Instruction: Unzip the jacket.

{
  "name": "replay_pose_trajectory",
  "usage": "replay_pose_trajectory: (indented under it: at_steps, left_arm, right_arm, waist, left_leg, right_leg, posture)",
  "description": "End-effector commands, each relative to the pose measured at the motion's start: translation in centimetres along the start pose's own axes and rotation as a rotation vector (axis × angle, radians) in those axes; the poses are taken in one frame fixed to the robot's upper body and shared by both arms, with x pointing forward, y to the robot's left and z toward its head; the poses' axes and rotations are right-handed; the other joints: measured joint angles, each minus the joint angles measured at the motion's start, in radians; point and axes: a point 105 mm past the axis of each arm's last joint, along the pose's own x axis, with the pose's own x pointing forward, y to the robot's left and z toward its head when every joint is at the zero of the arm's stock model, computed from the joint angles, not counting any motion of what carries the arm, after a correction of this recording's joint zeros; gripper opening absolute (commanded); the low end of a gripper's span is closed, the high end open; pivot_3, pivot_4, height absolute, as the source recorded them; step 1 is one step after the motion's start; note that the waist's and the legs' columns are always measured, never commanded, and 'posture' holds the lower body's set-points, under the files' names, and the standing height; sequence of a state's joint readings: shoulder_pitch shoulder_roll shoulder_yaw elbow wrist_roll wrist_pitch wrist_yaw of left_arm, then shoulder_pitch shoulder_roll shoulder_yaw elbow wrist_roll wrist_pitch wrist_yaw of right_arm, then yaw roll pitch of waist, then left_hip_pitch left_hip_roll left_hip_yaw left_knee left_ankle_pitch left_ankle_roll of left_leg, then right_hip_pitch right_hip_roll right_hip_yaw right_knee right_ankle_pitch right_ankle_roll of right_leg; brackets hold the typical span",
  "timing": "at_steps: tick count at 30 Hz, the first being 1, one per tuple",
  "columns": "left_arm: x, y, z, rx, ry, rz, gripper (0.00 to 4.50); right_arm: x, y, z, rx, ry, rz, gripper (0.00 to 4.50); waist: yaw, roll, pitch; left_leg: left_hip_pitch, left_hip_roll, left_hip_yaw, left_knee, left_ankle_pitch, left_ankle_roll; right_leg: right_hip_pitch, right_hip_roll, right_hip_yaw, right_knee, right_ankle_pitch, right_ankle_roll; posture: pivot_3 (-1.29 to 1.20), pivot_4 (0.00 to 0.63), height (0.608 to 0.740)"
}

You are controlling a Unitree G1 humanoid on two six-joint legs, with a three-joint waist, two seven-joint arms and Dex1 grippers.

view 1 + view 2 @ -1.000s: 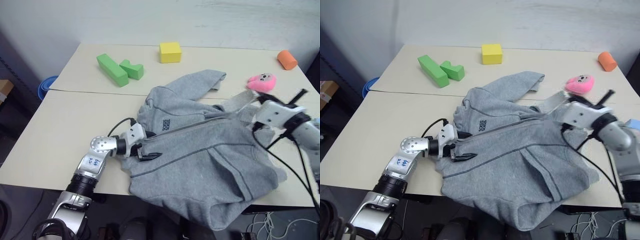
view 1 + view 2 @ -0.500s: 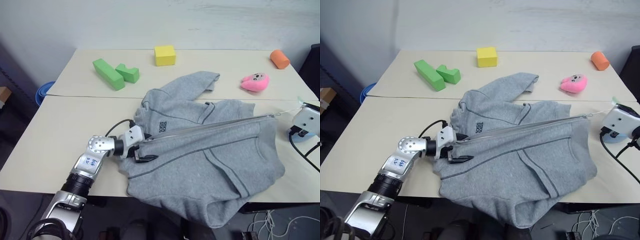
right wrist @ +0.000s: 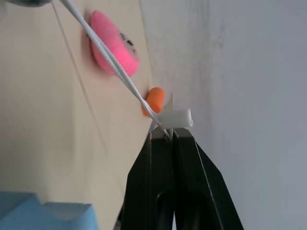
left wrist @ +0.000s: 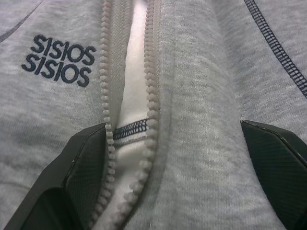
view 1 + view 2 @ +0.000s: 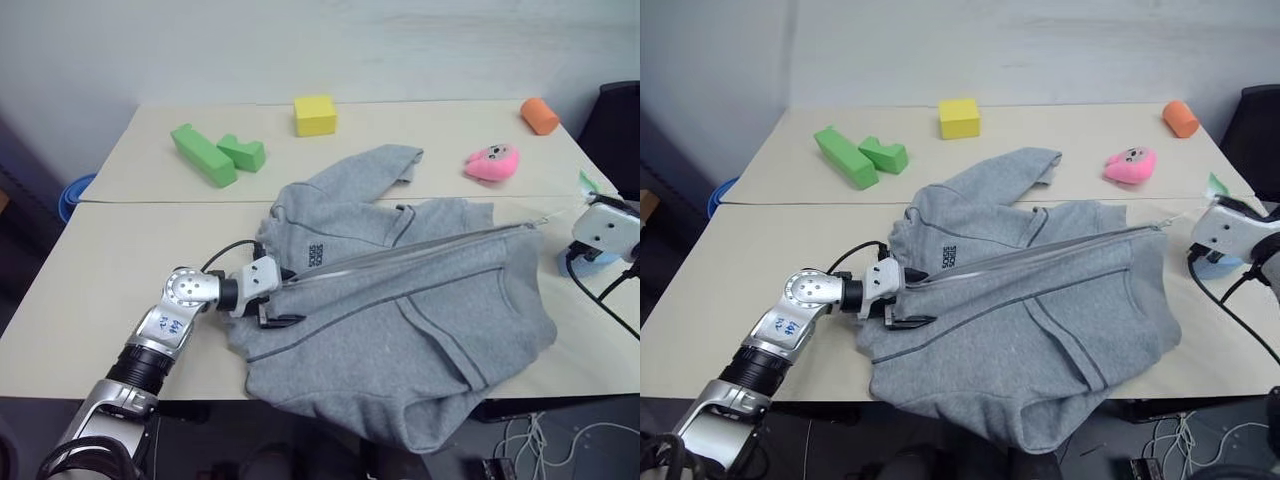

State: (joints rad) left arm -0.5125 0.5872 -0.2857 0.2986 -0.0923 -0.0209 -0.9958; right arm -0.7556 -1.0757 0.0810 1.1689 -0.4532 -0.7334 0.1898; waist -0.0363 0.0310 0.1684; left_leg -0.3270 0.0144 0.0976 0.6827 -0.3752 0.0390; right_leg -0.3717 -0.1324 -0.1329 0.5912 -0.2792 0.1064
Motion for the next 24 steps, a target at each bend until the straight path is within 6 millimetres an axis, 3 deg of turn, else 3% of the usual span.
replay_pose_trajectory:
  at_steps: [1, 5, 9, 11, 12, 16, 17, 20, 24]
  left_arm:
    - [-2.1, -4.2, -9.7, -0.123, 0.403, -0.132, 4.5]
    - [-3.8, -4.4, -11.1, -0.102, 0.474, -0.16, 4.5]
    - [-5.1, -4.5, -11.9, -0.083, 0.517, -0.17, 4.5]
    - [-5.4, -4.3, -12.0, -0.081, 0.513, -0.157, 4.5]
    - [-5.3, -4.1, -11.8, -0.089, 0.493, -0.143, 4.5]
    - [-4.1, -4.1, -9.1, -0.113, 0.296, -0.147, 4.5]
    - [-4.0, -4.1, -8.6, -0.135, 0.261, -0.144, 4.5]
    - [-4.6, -3.6, -5.9, -0.217, 0.108, -0.116, 4.5]
    - [-6.7, -2.8, -2.1, -0.249, -0.086, -0.087, 4.5]
  right_arm:
    - [-0.8, -2.1, -2.2, 0.02, 0.113, -0.127, 0.03]
    - [-1.2, -3.5, -3.3, 0.048, 0.177, -0.235, 0.03]
    - [-0.5, -2.3, -0.7, -0.023, 0.032, -0.167, 0.03]
    - [-0.4, -2.4, -0.6, 0.007, 0.023, -0.173, 0.03]
    - [-0.3, -2.0, -0.7, 0.056, 0.031, -0.151, 0.03]
    - [-0.1, 2.5, -1.4, 0.416, 0.055, 0.061, 0.03]
    - [-0.3, 2.6, -1.4, 0.447, 0.044, 0.056, 0.03]
    - [-1.2, 3.5, -0.3, 0.526, -0.061, 0.111, 0.62]
    - [-3.7, 4.0, 2.9, 0.68, -0.288, 0.244, 2.0]
  waist:
    - [-0.001, 0.003, -0.001]
    - [-0.011, 0.005, -0.003]
    - [-0.03, 0.004, -0.008]
    - [-0.041, 0.003, -0.008]
    - [-0.044, 0.003, -0.008]
    - [-0.051, -0.003, -0.011]
    - [-0.05, -0.004, -0.011]
    - [-0.048, -0.003, -0.01]
    - [-0.042, -0.012, -0.004]
  left_leg:
    - [0.005, 0.0, 0.001, -0.001, 0.0, 0.0]
    - [0.009, 0.002, 0.004, -0.003, -0.001, -0.004]
    - [0.013, 0.003, 0.009, -0.015, 0.004, -0.009]
    - [0.019, 0.004, 0.011, -0.021, 0.006, -0.012]
    - [0.022, 0.004, 0.012, -0.023, 0.007, -0.014]
    - [0.032, 0.005, 0.014, -0.034, 0.012, -0.017]
    - [0.032, 0.006, 0.014, -0.034, 0.012, -0.018]
    - [0.027, 0.007, 0.015, -0.034, 0.012, -0.019]
    - [0.027, 0.012, 0.014, -0.034, 0.009, -0.022]
  right_leg:
    - [-0.001, -0.001, 0.001, 0.0, -0.001, -0.001]
    - [-0.001, -0.001, 0.002, 0.003, -0.003, -0.005]
    - [-0.001, 0.001, 0.006, 0.005, -0.005, -0.008]
    - [0.0, 0.002, 0.008, 0.007, -0.006, -0.01]
    - [0.001, 0.002, 0.009, 0.008, -0.007, -0.011]
    - [0.003, 0.003, 0.014, 0.01, -0.008, -0.012]
    - [0.003, 0.005, 0.014, 0.011, -0.009, -0.013]
    - [-0.004, 0.005, 0.014, 0.013, -0.01, -0.016]
    - [-0.007, 0.01, 0.012, 0.016, -0.014, -0.019]
  posture:
    - [0.0, 0.15, 0.74]
    - [0.0, 0.15, 0.74]
    - [0.0, 0.15, 0.74]
    - [0.0, 0.15, 0.74]
    - [0.0, 0.15, 0.74]
    - [0.0, 0.15, 0.74]
    - [0.0, 0.15, 0.74]
    - [0.0, 0.15, 0.74]
    - [0.0, 0.15, 0.74]
